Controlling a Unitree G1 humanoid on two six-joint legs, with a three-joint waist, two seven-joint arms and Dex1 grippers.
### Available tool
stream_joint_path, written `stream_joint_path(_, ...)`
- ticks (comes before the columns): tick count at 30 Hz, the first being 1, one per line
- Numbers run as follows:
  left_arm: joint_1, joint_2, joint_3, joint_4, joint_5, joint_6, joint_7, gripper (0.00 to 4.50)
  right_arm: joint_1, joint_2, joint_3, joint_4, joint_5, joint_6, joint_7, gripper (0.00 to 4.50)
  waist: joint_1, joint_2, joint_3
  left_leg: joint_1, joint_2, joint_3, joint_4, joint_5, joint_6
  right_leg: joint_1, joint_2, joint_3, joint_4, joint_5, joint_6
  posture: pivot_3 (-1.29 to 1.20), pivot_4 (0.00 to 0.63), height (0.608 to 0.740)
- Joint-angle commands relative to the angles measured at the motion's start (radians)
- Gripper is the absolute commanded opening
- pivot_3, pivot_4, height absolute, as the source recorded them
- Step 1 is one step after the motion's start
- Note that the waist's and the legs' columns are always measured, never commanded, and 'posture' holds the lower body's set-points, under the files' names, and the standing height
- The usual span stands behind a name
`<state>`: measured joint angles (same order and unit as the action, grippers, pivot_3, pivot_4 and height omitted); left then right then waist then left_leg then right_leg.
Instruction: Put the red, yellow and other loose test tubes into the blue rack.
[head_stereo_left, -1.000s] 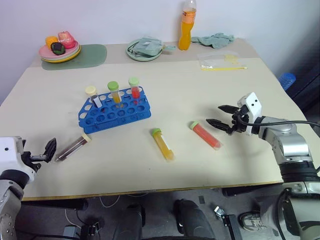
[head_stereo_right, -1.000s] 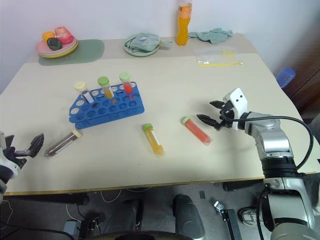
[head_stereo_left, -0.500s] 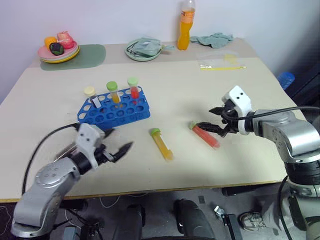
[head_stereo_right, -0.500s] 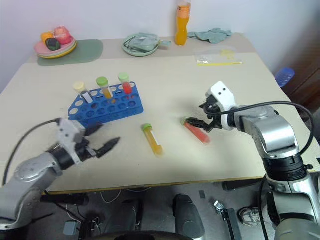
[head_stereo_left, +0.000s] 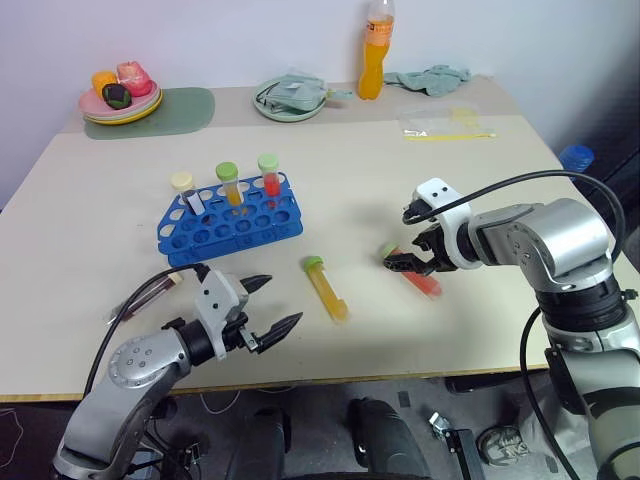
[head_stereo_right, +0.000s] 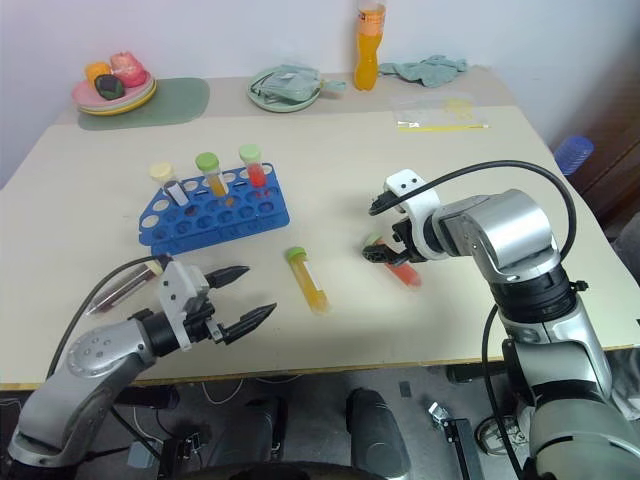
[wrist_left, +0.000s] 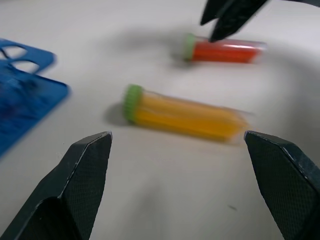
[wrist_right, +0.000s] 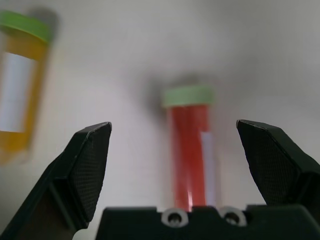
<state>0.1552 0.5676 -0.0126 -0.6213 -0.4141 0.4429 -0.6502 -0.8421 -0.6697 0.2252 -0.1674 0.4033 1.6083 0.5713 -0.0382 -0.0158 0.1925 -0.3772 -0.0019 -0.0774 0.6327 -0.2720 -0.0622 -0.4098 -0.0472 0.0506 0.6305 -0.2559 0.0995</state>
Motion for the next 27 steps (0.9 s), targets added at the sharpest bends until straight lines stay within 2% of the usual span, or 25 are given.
stream_joint_path(1, 0.009, 0.006, -0.004, -0.047, 0.015, -0.037, -0.004, 4.36, -0.058, 0.001, 0.023, 0.036, -0.009, 0.006, -0.021, 4.43, 0.000, 0.000, 0.000, 0.000, 0.000, 0.000, 0.000, 0.000, 0.000, 0.000, 0.000, 0.000, 0.000, 0.000, 0.000, 0.00, 0.150, 0.740)
stream_joint_path(7, 0.020, 0.009, -0.021, -0.059, 0.026, -0.047, -0.005, 4.36, -0.104, 0.005, 0.102, 0.101, -0.003, -0.011, -0.008, 4.43, -0.003, 0.000, 0.000, 0.000, 0.000, 0.000, 0.000, 0.000, 0.000, 0.000, 0.000, 0.000, 0.000, 0.000, 0.000, 0.00, 0.150, 0.740)
stream_joint_path(10, 0.023, 0.006, -0.025, -0.063, 0.032, -0.049, -0.001, 4.50, -0.103, 0.007, 0.133, 0.135, -0.010, -0.033, -0.007, 3.62, -0.003, 0.000, 0.000, 0.000, 0.000, 0.000, 0.000, 0.000, 0.000, 0.000, 0.000, 0.000, 0.000, 0.000, 0.000, 0.00, 0.150, 0.740)
stream_joint_path(14, 0.036, 0.006, -0.015, -0.070, 0.037, -0.048, 0.005, 4.50, -0.095, -0.005, 0.157, 0.141, -0.010, -0.050, -0.004, 1.59, -0.003, 0.000, 0.000, 0.000, 0.000, 0.000, 0.000, 0.000, 0.000, 0.000, 0.000, 0.000, 0.000, 0.000, 0.000, 0.00, 0.150, 0.740)
stream_joint_path(16, 0.045, 0.006, -0.010, -0.075, 0.036, -0.047, 0.009, 4.50, -0.093, -0.013, 0.162, 0.121, -0.001, -0.048, 0.004, 0.80, -0.003, 0.000, 0.000, 0.000, 0.000, 0.000, 0.000, 0.000, 0.000, 0.000, 0.000, 0.000, 0.000, 0.000, 0.000, 0.00, 0.150, 0.740)
stream_joint_path(18, 0.051, 0.007, -0.009, -0.075, 0.038, -0.048, 0.011, 4.50, -0.097, -0.026, 0.159, 0.081, 0.014, -0.050, 0.020, 0.75, -0.003, 0.000, 0.000, 0.000, 0.000, 0.000, 0.000, 0.000, 0.000, 0.000, 0.000, 0.000, 0.000, 0.000, 0.000, 0.00, 0.150, 0.740)
stream_joint_path(21, 0.058, 0.004, 0.000, -0.071, 0.042, -0.051, 0.021, 4.50, -0.070, -0.061, 0.129, -0.035, 0.043, -0.147, 0.079, 0.75, -0.003, 0.000, 0.000, -0.001, 0.000, 0.000, 0.000, 0.000, 0.000, -0.001, 0.000, 0.000, 0.000, 0.000, 0.000, 0.00, 0.150, 0.740)
stream_joint_path(23, 0.063, -0.002, 0.022, -0.062, 0.041, -0.054, 0.036, 4.50, -0.014, -0.094, 0.114, -0.149, 0.032, -0.297, 0.114, 0.75, -0.003, 0.000, 0.000, -0.001, 0.000, 0.000, 0.000, 0.000, 0.000, -0.001, 0.000, 0.000, 0.000, 0.000, 0.001, 0.00, 0.150, 0.740)
stream_joint_path(24, 0.063, -0.014, 0.044, -0.051, 0.035, -0.057, 0.053, 4.50, 0.044, -0.086, 0.087, -0.206, 0.006, -0.464, 0.124, 0.75, -0.003, 0.000, 0.000, -0.001, 0.000, 0.000, 0.000, -0.001, 0.001, -0.001, 0.000, 0.000, 0.000, 0.000, 0.001, 0.00, 0.150, 0.740)
stream_joint_path(26, 0.047, -0.057, 0.102, -0.010, 0.020, -0.060, 0.111, 4.50, 0.118, 0.020, 0.033, -0.238, -0.015, -0.705, 0.096, 0.75, -0.005, -0.001, -0.001, -0.001, 0.000, -0.001, 0.000, -0.001, 0.001, 0.000, 0.001, -0.001, 0.000, 0.000, 0.001, 0.00, 0.150, 0.740)
stream_joint_path(27, 0.032, -0.083, 0.133, 0.023, 0.021, -0.068, 0.143, 4.50, 0.133, 0.149, -0.029, -0.202, 0.037, -0.753, 0.057, 0.75, -0.010, -0.001, -0.001, 0.000, 0.001, 0.000, 0.000, -0.001, 0.001, 0.000, 0.001, -0.001, 0.000, 0.000, 0.001, 0.00, 0.150, 0.740)
